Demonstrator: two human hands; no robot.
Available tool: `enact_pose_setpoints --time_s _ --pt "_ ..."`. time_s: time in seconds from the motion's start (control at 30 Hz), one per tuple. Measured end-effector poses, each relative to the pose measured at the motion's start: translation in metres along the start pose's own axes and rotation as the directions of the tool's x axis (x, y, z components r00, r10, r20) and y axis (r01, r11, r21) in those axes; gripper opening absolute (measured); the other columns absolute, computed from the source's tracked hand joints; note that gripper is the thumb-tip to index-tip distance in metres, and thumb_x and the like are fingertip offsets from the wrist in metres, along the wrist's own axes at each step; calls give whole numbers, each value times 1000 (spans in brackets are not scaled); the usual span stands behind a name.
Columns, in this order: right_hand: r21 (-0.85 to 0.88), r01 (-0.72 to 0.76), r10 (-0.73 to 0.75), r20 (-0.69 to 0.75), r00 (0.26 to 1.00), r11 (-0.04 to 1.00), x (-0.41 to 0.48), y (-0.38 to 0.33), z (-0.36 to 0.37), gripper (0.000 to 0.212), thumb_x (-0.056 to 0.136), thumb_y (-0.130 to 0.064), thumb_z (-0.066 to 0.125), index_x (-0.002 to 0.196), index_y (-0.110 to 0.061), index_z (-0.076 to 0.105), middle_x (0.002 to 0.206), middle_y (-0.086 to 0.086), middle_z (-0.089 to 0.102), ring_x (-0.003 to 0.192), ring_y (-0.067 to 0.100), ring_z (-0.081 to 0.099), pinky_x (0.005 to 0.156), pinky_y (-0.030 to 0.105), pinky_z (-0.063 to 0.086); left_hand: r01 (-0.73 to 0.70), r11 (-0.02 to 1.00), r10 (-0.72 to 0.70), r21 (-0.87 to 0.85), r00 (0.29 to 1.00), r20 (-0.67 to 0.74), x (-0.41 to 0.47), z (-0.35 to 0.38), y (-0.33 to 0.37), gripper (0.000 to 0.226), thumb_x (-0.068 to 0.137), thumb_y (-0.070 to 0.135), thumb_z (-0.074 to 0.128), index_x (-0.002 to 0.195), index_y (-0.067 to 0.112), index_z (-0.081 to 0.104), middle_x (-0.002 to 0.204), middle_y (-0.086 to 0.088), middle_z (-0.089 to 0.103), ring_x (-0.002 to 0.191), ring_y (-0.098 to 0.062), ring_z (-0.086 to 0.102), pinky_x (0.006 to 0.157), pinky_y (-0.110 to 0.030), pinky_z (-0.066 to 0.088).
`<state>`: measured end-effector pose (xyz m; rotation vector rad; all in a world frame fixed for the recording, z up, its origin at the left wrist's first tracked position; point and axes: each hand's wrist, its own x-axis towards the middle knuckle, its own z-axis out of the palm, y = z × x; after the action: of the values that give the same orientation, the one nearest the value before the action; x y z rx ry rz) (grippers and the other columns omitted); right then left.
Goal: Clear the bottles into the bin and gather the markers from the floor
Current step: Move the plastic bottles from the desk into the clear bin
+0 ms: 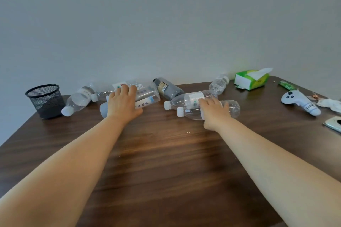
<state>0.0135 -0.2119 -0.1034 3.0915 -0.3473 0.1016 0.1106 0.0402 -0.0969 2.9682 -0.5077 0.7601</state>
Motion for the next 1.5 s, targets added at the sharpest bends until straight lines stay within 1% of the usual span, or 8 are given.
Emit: enact_pose_setpoints --time_s 0.17,0.3,0.43,0.63,0.97,1.23,1.4,1.5 --pt "-137 -49 37 -87 996 989 -7 -4 0 70 79 -12 63 140 -14 30 143 17 31 135 36 26 114 56 21 -108 992 93 -68 976 -196 -8 -27 11 64 68 32 74 123 10 51 113 -17 52 101 -36 52 87 -43 40" --pt "-110 80 -96 -149 984 991 -14 -24 -7 71 75 -16 68 136 -17 33 139 13 35 130 34 33 108 49 30 -98 990 64 -101 954 -294 -18 -41 6 63 62 27 78 118 9 55 108 -18 55 94 -37 55 82 -44 42" --pt "8 255 -244 -258 935 967 -17 -76 -32 75 70 -20 71 134 -15 33 135 8 43 123 31 41 99 41 36 32 973 -111 -230 933 -343 -31 -64 -23 64 66 27 76 122 10 51 117 -18 51 103 -36 51 90 -43 38" --pt "92 505 -452 -329 829 858 -19 -182 -39 72 72 -18 66 136 -19 34 139 5 43 126 30 40 98 40 36 244 868 -422 -433 822 -382 -71 -106 -109 66 75 32 71 130 12 42 128 -14 43 116 -31 45 100 -38 31" --pt "224 842 -726 -429 538 491 -66 -404 -27 70 73 -25 68 136 -13 39 133 6 50 123 28 45 101 41 38 518 657 -748 -548 541 -385 -210 -137 -290 72 72 37 74 129 11 39 126 -8 44 109 -24 52 91 -40 47" --pt "295 915 -850 -371 374 274 -113 -548 0 68 75 -15 67 137 -11 38 136 8 48 125 29 45 103 41 35 693 473 -880 -544 350 -320 -326 -138 -384 72 74 35 75 130 9 38 127 -8 48 108 -22 55 82 -32 47" --pt "222 893 -906 -74 416 392 -113 -601 21 88 79 -4 61 149 -22 11 158 2 16 146 24 14 117 49 17 750 408 -912 -520 310 -268 -375 -131 -415 72 73 37 76 129 10 38 126 -7 51 104 -20 56 77 -28 46" --pt "194 882 -902 46 428 429 -118 -618 30 94 79 -11 62 150 -25 3 159 1 14 144 28 17 116 52 18 789 383 -923 -479 335 -186 -388 -118 -426 71 73 39 75 130 13 40 124 -4 52 95 -15 54 77 -28 45"
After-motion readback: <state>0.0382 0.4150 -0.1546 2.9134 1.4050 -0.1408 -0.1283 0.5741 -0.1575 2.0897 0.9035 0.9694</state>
